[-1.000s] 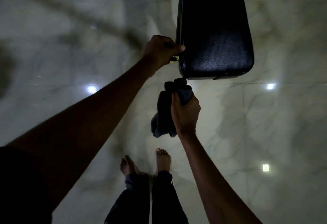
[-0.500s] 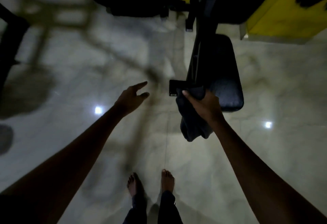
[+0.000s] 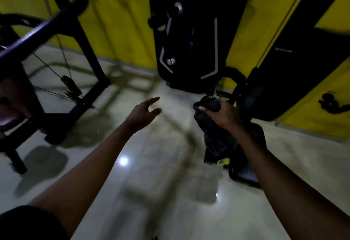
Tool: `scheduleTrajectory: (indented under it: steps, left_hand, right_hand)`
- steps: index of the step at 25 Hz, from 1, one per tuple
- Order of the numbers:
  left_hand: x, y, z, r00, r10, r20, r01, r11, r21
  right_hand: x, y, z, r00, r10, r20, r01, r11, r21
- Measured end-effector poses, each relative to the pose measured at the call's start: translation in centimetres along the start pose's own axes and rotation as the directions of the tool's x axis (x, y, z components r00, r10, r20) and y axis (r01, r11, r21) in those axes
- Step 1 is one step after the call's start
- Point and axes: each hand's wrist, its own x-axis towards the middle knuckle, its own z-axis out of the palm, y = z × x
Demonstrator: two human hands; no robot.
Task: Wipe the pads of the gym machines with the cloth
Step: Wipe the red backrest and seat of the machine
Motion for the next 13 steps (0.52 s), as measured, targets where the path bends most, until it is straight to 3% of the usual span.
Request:
scheduleTrajectory:
  steps: [6,13]
  left_hand:
    - [-4.7,2.8,-12.0,0.983,0.049,-0.178,-0.043,0.998,0.038]
    - [-14.5,3.7,-23.8,0.906,0.007,-0.423,0.028,0.997,0.076]
  right_hand:
    - [-0.3,-12.6,-3.5,0.978,-0.21,0.011,0.21,0.977,-0.025]
    - [-0.9,-27.7,-4.9,0.882,-0.467,0.061,0.468,0.884,-0.006]
